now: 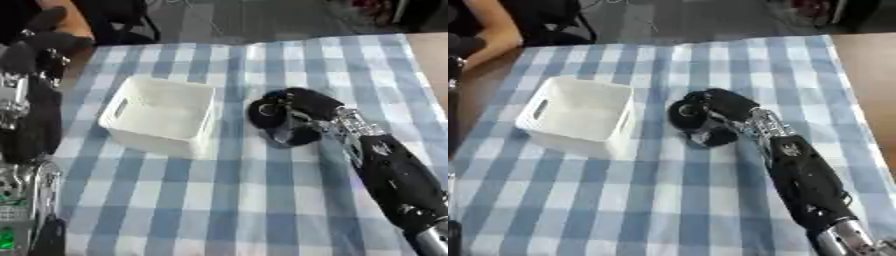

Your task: Pick up objects on the table and place them in the box.

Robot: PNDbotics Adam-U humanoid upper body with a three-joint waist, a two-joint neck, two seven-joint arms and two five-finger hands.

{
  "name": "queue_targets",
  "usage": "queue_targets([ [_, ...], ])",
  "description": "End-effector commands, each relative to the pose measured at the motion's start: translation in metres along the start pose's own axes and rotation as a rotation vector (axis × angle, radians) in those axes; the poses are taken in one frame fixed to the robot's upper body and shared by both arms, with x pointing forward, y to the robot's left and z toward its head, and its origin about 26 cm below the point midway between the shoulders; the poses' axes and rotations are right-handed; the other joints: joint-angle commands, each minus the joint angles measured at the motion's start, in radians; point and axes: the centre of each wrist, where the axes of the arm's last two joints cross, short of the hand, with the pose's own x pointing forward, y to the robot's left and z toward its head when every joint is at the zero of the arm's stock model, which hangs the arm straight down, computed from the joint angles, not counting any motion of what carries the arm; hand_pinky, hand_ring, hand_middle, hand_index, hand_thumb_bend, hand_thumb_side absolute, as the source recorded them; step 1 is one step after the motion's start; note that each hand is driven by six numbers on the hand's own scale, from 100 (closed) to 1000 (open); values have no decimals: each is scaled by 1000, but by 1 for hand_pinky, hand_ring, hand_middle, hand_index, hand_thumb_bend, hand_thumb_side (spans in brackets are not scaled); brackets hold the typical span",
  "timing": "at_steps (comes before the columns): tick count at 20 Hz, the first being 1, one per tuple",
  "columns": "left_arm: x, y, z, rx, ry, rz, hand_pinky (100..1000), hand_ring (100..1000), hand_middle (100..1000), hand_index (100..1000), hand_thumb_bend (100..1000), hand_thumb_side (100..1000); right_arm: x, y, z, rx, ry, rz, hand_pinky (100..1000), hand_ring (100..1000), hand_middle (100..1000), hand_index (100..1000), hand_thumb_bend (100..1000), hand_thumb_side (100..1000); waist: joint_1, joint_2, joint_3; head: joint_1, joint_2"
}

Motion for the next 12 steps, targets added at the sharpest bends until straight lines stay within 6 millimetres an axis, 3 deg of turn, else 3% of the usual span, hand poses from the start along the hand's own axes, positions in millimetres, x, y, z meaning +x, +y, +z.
queue_targets([
  [1,7,1,-6,-9,-37,-3,859,690,872,724,100,883,-4,-8,0,5,-7,39,903,847,919,730,334,767,-3,-11,2,-9,-15],
  [5,7,1,-6,-8,-37,-4,859,690,872,724,100,883,-5,-9,1,5,-11,52,902,846,917,711,337,754,-3,-11,2,-9,-15],
  [9,7,1,-6,-9,-37,-4,859,690,872,724,100,883,-5,-8,1,6,-10,58,899,842,907,659,285,687,-3,-11,2,-8,-15],
  [10,7,1,-6,-9,-37,-4,859,690,872,724,100,883,-5,-8,1,6,-8,60,891,830,884,586,199,583,-3,-11,2,-8,-15],
  [11,7,1,-6,-8,-37,-4,859,690,872,724,100,883,-5,-8,1,7,-4,63,892,831,886,595,210,599,-3,-11,2,-8,-15],
  [12,7,1,-6,-8,-37,-3,859,690,872,724,100,883,-5,-8,1,5,1,67,880,811,853,511,100,474,-3,-11,2,-8,-15],
])
